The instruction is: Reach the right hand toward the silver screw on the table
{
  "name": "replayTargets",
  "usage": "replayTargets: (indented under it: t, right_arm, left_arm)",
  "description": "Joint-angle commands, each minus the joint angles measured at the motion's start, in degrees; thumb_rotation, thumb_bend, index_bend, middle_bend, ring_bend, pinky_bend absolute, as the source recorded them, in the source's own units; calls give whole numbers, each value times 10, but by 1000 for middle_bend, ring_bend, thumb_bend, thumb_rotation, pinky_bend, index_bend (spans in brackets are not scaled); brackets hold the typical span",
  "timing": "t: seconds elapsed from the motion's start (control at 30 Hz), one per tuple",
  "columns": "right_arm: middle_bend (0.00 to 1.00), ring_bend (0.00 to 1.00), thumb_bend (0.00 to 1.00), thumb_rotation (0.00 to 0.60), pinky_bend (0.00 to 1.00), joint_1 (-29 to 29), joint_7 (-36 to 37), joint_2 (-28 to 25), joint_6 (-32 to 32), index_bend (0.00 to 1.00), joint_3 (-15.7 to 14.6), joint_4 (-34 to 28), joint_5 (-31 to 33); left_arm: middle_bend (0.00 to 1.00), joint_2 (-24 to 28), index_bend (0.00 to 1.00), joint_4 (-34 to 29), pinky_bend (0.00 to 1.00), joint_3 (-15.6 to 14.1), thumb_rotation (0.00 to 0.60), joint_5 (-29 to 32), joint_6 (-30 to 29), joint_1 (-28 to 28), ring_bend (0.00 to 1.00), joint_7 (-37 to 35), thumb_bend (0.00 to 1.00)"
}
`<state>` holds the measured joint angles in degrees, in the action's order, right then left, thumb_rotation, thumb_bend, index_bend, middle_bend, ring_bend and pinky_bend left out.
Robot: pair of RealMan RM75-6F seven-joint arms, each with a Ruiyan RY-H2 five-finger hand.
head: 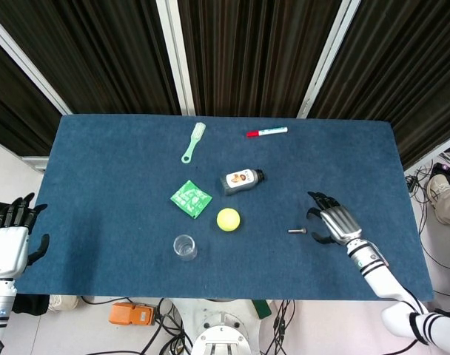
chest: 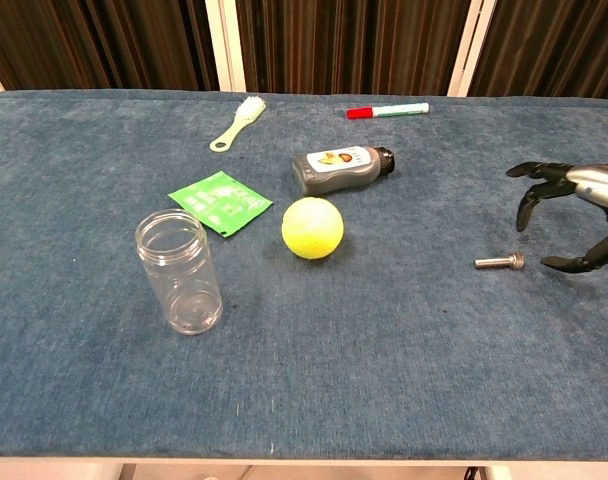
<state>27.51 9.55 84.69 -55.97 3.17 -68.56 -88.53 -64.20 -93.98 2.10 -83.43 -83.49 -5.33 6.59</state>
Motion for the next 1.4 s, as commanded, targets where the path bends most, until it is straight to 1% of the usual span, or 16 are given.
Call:
replayTargets:
  t: [0.03, 0.2, 0.37, 0.47, 0.57, 0.73, 1.03, 1.17, 1.27, 1.4]
  right_arm:
    - [89, 109, 464, 600, 191, 9, 2, 11, 10, 472, -1, 4, 3]
    - [89, 111, 464, 600, 192, 18, 19, 16, 14, 481, -6, -1, 3]
    - [89, 112, 464, 600, 196, 24, 17, 21, 20, 485, -10, 1, 8]
    - [89, 119, 464, 600, 206, 26, 14, 24, 19, 506, -10, 5, 12]
    - [89, 127, 472, 600, 216, 26, 14, 25, 15, 548, -10, 6, 16]
    - [89, 139, 521, 600, 236, 30, 5, 29, 21, 618, -14, 13, 19]
    - [89, 172, 629, 600, 265, 39, 2, 37, 20, 685, -9, 22, 27]
    - [91, 204, 680, 600, 293, 39, 9, 35, 6, 751, -7, 16, 23]
    - [95, 214, 687, 600, 302, 38, 27, 30, -9, 780, -5, 8, 17]
    - [98, 224, 688, 600, 309, 39, 50, 23, -38, 795, -1, -3, 3]
  left_arm:
    - [39, 0, 192, 0, 117, 0, 600, 0, 0, 0, 29, 0, 423]
    - [39, 0, 192, 1, 117, -1, 600, -2, 1, -1, 30, 0, 423]
    - [39, -1, 192, 2, 117, -1, 600, -3, 1, -1, 29, 0, 422]
    - [39, -1, 192, 1, 117, 0, 600, -2, 0, 0, 30, 0, 422]
    - [40, -2, 192, 0, 117, 1, 600, 1, -1, 0, 30, -1, 423]
    - [40, -2, 192, -1, 117, 2, 600, 6, 1, 0, 32, -2, 422]
    - [39, 0, 192, -5, 117, 4, 600, 12, 2, 2, 33, -6, 423]
    - [39, 0, 192, -5, 117, 3, 600, 10, 2, 2, 34, -6, 423]
    - [39, 1, 192, -6, 117, 3, 600, 12, 2, 2, 35, -6, 422]
    - [39, 1, 192, -6, 117, 4, 600, 13, 3, 2, 36, -7, 422]
